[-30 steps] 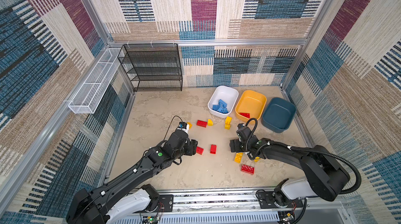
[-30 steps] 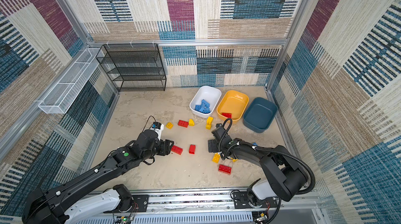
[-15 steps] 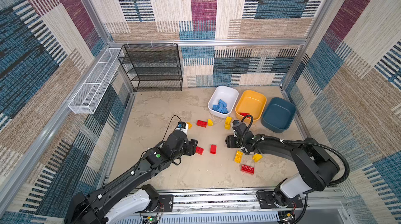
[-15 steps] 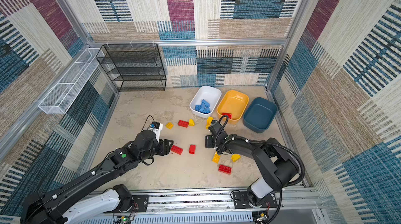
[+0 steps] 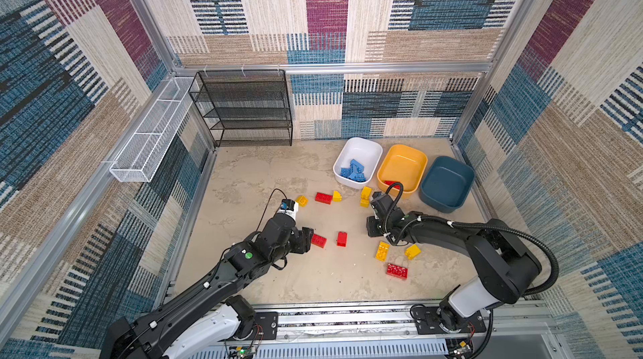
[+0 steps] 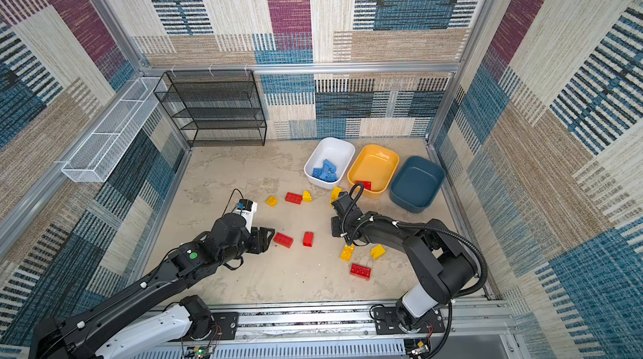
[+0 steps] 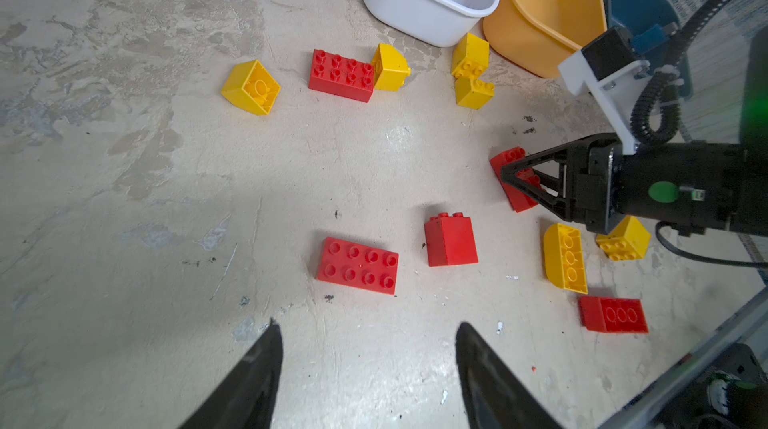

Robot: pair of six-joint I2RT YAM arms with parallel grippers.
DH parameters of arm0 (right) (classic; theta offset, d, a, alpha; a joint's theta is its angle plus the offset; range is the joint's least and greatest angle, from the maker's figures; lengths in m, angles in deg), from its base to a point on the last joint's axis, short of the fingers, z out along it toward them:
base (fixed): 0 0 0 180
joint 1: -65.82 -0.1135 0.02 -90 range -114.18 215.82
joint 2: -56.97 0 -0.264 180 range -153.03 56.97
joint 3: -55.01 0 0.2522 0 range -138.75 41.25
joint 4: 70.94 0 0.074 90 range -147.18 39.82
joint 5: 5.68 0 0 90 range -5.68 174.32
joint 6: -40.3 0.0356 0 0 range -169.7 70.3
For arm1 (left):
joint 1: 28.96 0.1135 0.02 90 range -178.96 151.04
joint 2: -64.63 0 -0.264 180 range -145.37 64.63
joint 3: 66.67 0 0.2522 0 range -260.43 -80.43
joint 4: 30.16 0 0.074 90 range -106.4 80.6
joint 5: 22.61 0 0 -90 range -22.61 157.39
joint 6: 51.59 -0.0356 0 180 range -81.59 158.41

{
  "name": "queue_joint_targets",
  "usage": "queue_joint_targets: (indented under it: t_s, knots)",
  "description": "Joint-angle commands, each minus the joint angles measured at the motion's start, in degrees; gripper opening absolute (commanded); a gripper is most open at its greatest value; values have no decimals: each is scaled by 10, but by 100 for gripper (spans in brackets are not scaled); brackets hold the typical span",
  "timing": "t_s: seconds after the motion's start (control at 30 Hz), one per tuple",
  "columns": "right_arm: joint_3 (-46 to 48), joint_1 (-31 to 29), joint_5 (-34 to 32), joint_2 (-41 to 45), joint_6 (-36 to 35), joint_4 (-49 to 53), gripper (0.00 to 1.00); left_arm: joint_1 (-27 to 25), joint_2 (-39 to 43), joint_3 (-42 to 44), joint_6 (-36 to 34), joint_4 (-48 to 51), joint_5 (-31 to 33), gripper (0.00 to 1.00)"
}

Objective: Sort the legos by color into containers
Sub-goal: 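Carry the red brick with the right gripper into the yellow tub and release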

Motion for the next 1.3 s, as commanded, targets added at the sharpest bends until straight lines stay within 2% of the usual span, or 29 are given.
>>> queue_joint_targets:
  t_s: [0.0, 0.13, 0.3, 0.5, 0.77, 0.9, 1.07, 1.27]
  knots:
    - [-39, 8, -10, 17, -12, 25, 30, 0, 3, 3, 1, 19, 4, 67]
    - [-89, 43, 5, 19, -28, 29, 30, -4, 7, 12, 5, 34, 6, 66]
    - [-152, 120, 34, 2, -49, 29, 30, -9, 17, 33, 16, 32, -2, 66]
    - [-246, 199, 55, -64, -59, 32, 30, -13, 10, 48, 21, 31, 1, 66]
    - [-357, 260, 71, -172, -62, 45, 31, -14, -27, 54, 28, 24, -3, 67]
    - [-390, 273, 76, -198, -63, 52, 36, -16, -48, 53, 36, 14, -6, 69]
    - [-400, 279, 80, -199, -62, 51, 55, -18, -79, 45, 46, -2, -12, 72]
    - [-369, 279, 91, -153, -58, 34, 60, -24, -135, 36, 62, -37, -13, 74]
